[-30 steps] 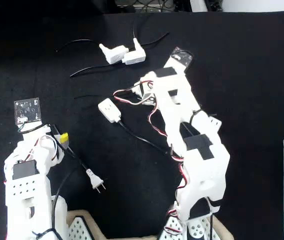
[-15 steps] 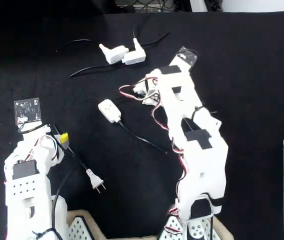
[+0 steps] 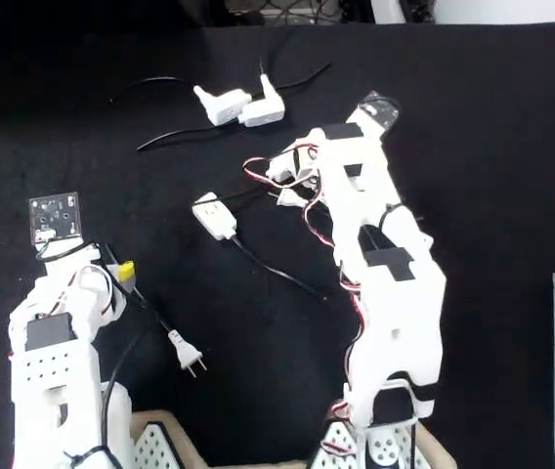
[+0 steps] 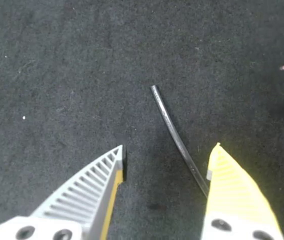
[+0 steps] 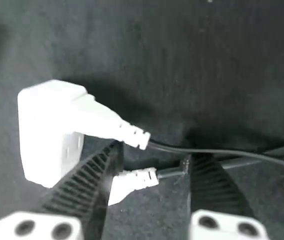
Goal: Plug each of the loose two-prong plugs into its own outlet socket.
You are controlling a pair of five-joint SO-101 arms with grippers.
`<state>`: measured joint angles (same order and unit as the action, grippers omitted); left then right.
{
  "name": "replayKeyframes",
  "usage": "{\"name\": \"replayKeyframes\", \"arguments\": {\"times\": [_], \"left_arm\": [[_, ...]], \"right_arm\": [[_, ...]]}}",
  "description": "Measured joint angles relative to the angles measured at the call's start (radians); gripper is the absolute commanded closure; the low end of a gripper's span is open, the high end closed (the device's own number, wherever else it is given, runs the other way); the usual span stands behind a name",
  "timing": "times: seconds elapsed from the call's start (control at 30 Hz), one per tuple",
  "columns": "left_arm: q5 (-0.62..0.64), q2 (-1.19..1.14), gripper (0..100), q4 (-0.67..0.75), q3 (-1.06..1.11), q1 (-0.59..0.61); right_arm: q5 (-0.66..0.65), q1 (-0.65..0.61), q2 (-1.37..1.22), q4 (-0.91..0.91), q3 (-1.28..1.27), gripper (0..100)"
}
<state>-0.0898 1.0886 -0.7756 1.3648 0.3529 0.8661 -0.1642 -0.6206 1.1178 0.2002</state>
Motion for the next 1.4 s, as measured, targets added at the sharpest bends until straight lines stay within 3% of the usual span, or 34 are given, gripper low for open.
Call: {"name": "replayKeyframes", "arguments": {"times": [0.23, 0.53, 0.63, 0.77, 0.93, 1.13, 1.4], "left_arm": [[0.0, 0.0, 73, 0.0, 0.0, 0.0], [0.0, 0.0, 73, 0.0, 0.0, 0.0], [0.0, 0.0, 73, 0.0, 0.0, 0.0], [0.0, 0.0, 73, 0.0, 0.0, 0.0], [0.0, 0.0, 73, 0.0, 0.0, 0.0], [0.0, 0.0, 73, 0.0, 0.0, 0.0], [0.0, 0.0, 73, 0.0, 0.0, 0.0]], "right_arm": [[-0.104, -0.075, -0.002, 0.147, 0.012, 79.7], [-0.511, -0.127, 0.018, 0.565, 0.075, 79.7], [-0.657, -0.127, 0.066, 0.603, 0.06, 79.7], [-0.726, -0.12, 0.161, 0.603, -0.038, 79.7], [-0.706, -0.087, 0.295, 0.598, -0.147, 79.3], [-0.496, -0.089, 0.33, 0.456, -0.29, 79.3], [-0.339, -0.157, 0.33, 0.307, -0.35, 79.3]]}}
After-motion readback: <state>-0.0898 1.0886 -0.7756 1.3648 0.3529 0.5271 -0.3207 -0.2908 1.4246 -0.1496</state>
